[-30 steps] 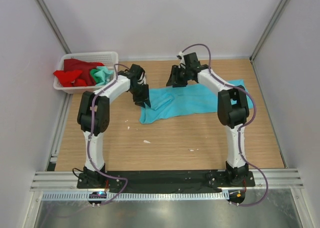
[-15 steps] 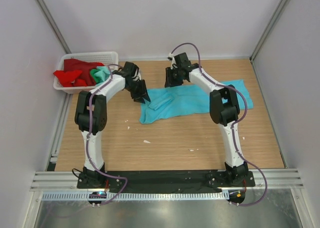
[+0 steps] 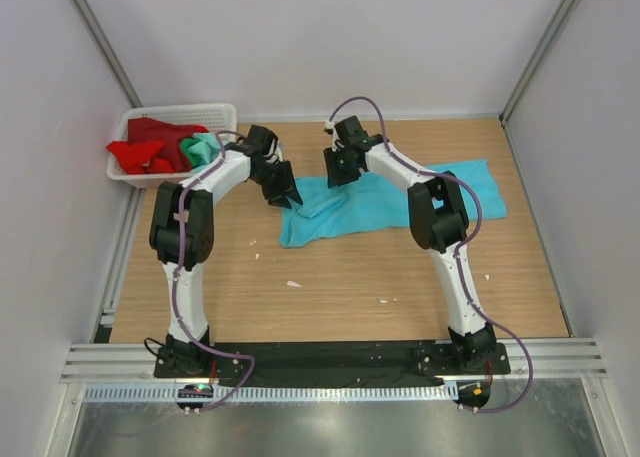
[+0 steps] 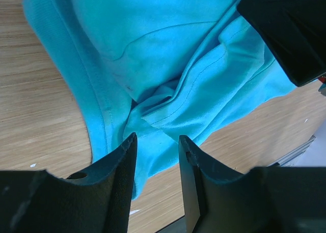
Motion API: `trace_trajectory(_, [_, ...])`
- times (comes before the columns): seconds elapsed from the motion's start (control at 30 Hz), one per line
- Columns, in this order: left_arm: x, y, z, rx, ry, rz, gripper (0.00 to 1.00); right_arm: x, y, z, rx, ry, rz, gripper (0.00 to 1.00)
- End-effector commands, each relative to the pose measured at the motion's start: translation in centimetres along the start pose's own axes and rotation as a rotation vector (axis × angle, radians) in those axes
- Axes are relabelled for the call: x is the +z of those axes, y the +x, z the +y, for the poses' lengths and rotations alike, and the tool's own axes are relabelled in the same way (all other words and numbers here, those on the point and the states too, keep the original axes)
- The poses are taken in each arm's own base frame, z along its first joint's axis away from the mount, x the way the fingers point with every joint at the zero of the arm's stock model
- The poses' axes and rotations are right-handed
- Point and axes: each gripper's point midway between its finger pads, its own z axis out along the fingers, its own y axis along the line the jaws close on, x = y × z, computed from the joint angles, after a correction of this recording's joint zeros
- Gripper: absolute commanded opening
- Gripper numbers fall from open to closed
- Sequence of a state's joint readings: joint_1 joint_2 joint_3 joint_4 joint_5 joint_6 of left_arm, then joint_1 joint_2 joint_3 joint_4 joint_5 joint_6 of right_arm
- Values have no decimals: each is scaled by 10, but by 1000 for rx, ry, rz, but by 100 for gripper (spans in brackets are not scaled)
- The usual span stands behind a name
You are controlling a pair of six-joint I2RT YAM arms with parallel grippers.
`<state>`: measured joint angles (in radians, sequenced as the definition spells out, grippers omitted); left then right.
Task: Fold and stack the t-shirts
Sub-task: Fold the tshirt
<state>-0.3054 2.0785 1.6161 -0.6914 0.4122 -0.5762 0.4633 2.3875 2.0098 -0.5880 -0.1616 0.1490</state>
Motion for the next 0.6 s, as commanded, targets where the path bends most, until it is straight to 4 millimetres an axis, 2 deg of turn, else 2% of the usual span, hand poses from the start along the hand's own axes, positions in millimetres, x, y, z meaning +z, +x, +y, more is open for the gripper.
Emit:
trace_trajectory(0.0, [-7, -4, -7, 8, 35, -20, 40, -13, -21, -6, -39, 72, -55, 39])
trace_trajectory(0.23, [-2, 1, -2, 4, 25, -2, 40, -24, -35, -6, -43, 92, -87, 38])
trace_trajectory(0.57, [7, -2, -3, -2, 38, 14, 43, -16, -26, 1, -35, 58, -59, 38])
